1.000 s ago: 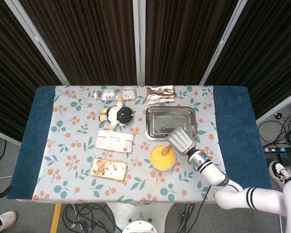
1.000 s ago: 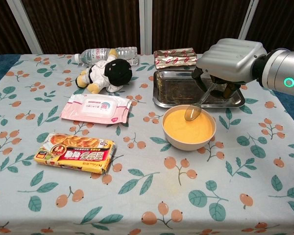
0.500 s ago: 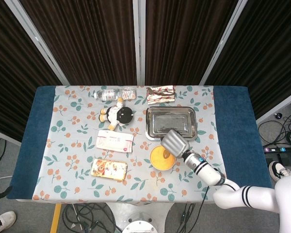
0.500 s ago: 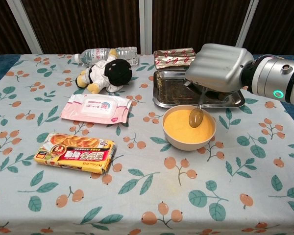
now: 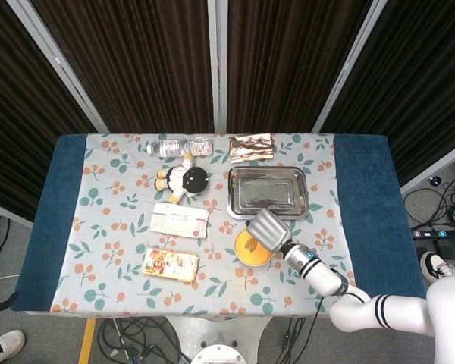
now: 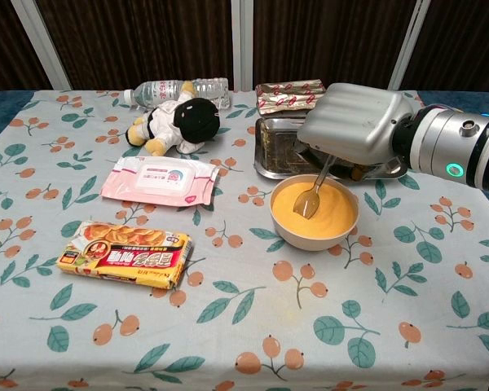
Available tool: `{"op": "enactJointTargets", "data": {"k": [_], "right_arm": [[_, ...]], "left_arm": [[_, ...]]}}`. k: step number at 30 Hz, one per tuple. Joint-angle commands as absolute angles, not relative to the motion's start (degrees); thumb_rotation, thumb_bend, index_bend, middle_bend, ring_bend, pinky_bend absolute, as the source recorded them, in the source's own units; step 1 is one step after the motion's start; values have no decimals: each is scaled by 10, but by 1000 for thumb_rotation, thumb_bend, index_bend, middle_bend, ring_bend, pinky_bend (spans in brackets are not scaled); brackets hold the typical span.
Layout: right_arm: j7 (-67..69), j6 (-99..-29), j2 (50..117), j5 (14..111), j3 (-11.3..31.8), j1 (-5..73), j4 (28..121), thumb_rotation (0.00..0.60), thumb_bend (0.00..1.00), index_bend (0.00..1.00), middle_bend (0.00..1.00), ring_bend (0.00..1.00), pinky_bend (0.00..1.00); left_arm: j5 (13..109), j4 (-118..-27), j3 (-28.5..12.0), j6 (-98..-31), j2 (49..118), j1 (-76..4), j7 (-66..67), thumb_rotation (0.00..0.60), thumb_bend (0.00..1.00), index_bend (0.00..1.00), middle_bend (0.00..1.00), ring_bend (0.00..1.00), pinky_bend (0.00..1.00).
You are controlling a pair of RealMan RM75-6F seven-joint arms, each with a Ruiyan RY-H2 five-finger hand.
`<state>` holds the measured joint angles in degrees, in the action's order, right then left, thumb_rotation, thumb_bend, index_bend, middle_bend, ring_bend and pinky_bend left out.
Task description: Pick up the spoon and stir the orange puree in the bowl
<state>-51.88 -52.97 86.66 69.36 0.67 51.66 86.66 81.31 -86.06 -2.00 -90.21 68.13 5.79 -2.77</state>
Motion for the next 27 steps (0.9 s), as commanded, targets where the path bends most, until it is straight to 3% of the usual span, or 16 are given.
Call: {"op": "enactJointTargets", "data": {"k": [1,17,27], "right_arm": [[-516,-529,868,692,7,514,869,600,393,716,1000,1000,1000],[-501,-533,856,684,17,507,878,600,395,730,1000,1000,1000],[-579,-517,820,738,6,542,859,600,399,744,1000,1000,1000]], "left_arm": [[814,-860,-20,-902,682,58,-28,600,60,229,122,103,134],[816,-860,-20,-904,681,59,-29,600,60,228,122,103,134],[819,-867,-20,-903,678,57,-22,600,60,229,122,103,134]]}}
